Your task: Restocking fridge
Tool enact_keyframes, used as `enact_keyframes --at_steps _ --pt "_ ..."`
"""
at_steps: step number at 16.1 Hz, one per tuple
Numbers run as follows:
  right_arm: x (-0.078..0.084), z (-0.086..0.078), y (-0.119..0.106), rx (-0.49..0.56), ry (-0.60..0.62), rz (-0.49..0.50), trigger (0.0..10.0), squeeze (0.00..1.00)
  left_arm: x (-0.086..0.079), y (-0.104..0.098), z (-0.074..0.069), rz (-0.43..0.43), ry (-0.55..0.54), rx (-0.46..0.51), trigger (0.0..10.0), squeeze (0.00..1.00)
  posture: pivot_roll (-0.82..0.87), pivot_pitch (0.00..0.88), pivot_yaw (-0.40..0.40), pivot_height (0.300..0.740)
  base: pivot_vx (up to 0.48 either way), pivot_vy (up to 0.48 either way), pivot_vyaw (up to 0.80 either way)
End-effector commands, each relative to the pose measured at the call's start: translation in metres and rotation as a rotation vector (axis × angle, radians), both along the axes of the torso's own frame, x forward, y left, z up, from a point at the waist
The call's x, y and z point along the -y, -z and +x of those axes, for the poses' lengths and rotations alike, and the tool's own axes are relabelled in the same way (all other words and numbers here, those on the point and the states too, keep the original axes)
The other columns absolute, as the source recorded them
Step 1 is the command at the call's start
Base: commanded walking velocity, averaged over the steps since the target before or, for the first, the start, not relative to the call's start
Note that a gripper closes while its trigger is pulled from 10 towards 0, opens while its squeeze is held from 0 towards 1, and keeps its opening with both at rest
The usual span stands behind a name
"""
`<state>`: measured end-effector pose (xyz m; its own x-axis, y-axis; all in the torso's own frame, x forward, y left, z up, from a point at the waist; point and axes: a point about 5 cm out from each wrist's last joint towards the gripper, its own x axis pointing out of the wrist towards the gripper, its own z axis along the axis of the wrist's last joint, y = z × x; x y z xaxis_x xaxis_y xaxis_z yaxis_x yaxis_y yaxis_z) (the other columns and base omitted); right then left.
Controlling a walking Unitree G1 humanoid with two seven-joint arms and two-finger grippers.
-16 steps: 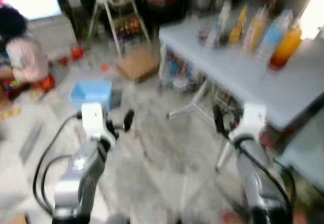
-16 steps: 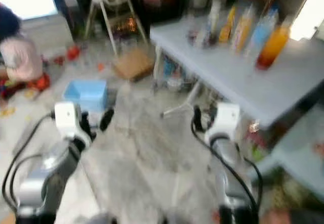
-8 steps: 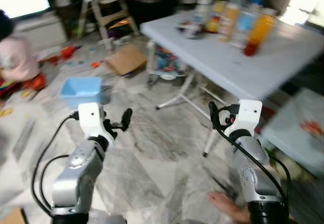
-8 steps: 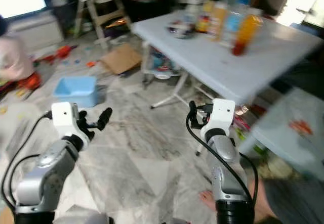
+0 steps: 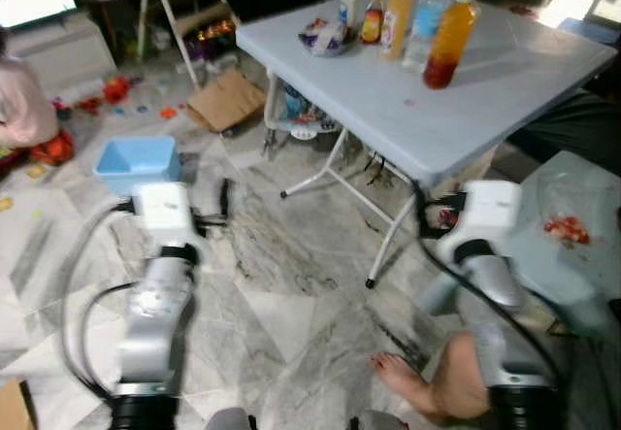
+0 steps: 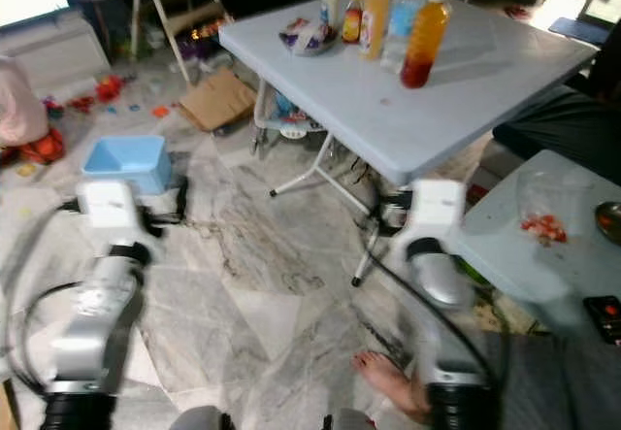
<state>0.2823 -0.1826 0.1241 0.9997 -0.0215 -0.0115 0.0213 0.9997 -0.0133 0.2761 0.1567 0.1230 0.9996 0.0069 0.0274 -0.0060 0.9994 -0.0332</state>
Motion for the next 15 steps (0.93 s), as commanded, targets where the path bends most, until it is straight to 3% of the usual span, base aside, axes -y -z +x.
enact_keyframes --at_steps 1,2,7,12,15 --pt "-0.007 0.005 -0.007 0.038 -0.014 0.004 10.0 0.00 -0.014 -0.007 0.002 0.047 -0.084 0.084 10.0 0.00 0.01 0.000 -0.030 0.740 0.000 0.000 0.00" --pt "-0.009 0.005 -0.007 0.046 -0.023 0.000 10.0 0.00 -0.016 -0.006 0.000 0.095 -0.087 0.090 10.0 0.00 0.01 0.000 -0.028 0.740 0.000 0.000 0.00" --pt "-0.010 0.005 -0.009 0.065 -0.030 0.017 10.0 0.00 -0.009 0.004 -0.002 0.006 -0.020 0.076 10.0 0.00 0.00 0.000 -0.012 0.740 0.000 0.000 0.00" --pt "-0.011 0.001 -0.005 0.047 -0.041 0.038 10.0 0.00 -0.008 0.007 -0.001 -0.014 0.003 0.070 10.0 0.00 0.00 0.000 -0.019 0.740 0.361 0.000 0.00" --pt "-0.011 0.004 -0.005 0.047 -0.044 0.040 10.0 0.00 -0.009 0.008 0.000 -0.027 -0.002 0.059 10.0 0.00 0.01 0.000 -0.018 0.740 0.295 0.378 0.00"
